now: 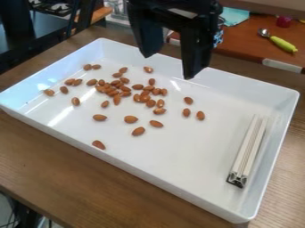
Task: Sweep into pile
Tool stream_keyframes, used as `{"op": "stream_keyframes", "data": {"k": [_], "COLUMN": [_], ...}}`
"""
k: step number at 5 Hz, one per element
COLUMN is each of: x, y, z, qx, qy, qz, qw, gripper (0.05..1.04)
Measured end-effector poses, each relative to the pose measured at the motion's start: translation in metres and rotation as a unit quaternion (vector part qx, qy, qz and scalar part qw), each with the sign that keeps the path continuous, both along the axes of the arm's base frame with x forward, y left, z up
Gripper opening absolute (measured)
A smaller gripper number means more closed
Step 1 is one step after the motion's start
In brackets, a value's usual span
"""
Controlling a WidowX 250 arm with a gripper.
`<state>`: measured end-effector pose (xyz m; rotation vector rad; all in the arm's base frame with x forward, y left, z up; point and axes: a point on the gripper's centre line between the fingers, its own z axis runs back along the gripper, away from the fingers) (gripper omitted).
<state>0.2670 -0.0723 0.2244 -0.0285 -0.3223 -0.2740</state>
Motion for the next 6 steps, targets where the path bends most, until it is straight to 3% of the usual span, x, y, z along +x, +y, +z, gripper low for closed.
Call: {"op": "stream_keyframes", "data": {"k": [1,2,4,6], "x": [-0.003,0.009,0.037,0.062], "y": [0.000,-0.014,-0.041,-0.053], "z": [-0.013,-0.050,-0.084,-0.098], "qx": [0.003,0.001,0.001,-0.005], "qy": [0.022,0.079,0.074,0.061], "qz": [0.003,0.014,0.007,0.014], "qw": [0.9997,0.9968,0.9972,0.9980], "gripper": [0.999,0.999,0.999,0.999]}}
